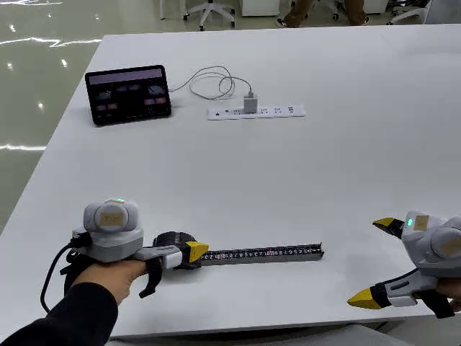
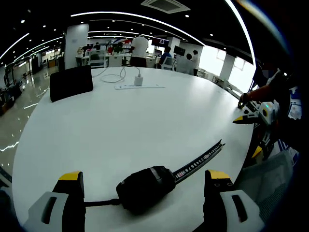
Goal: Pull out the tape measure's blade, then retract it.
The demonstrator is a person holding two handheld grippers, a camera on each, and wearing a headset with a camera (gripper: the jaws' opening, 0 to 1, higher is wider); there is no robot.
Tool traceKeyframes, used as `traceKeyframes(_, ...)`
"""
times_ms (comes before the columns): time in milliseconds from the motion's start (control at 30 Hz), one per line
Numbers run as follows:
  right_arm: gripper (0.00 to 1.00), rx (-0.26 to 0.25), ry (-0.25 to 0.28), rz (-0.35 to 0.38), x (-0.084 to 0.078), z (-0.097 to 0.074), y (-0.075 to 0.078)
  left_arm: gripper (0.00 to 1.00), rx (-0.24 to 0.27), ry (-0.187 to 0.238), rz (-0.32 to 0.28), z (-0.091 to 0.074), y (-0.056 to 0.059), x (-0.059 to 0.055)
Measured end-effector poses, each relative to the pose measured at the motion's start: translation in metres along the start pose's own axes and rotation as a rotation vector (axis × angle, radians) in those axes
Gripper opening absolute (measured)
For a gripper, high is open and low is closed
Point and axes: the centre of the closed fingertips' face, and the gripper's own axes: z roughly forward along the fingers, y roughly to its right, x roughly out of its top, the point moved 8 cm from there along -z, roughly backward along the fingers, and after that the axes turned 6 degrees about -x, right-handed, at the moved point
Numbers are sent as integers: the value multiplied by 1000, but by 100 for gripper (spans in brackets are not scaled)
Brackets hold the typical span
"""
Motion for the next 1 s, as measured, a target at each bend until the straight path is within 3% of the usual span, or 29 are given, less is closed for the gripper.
traceKeyframes(67, 98, 11, -10, -19, 2, 3, 1, 100, 54, -15, 74, 3, -2, -2)
traceKeyframes(133, 97, 20, -18, -38, 5, 6, 2, 100, 54, -5, 67, 9, 4, -3)
traceKeyframes(200, 96, 32, -28, -57, 8, 10, 3, 100, -1, 24, 8, 13, 11, -2)
traceKeyframes(367, 93, 46, -38, -96, 17, 20, 8, 100, 33, 40, -14, 18, 10, -6)
traceKeyframes(533, 88, 87, -55, -138, 30, 34, 9, 100, 51, 24, -126, 26, 3, -18)
traceKeyframes(633, 86, 135, -98, -168, 33, 44, 8, 100, 51, 49, -99, 29, 2, -15)
traceKeyframes(767, 84, 170, -151, -235, 36, 58, 10, 100, 29, 59, -121, 30, 4, -15)
traceKeyframes(833, 82, 190, -161, -262, 38, 64, 11, 100, 29, 52, -105, 31, 5, -16)
traceKeyframes(933, 76, 206, -169, -306, 40, 69, 13, 100, 15, 78, -79, 34, 7, -17)
traceKeyframes(1000, 73, 219, -182, -323, 40, 73, 15, 100, 15, 58, -71, 37, 9, -19)
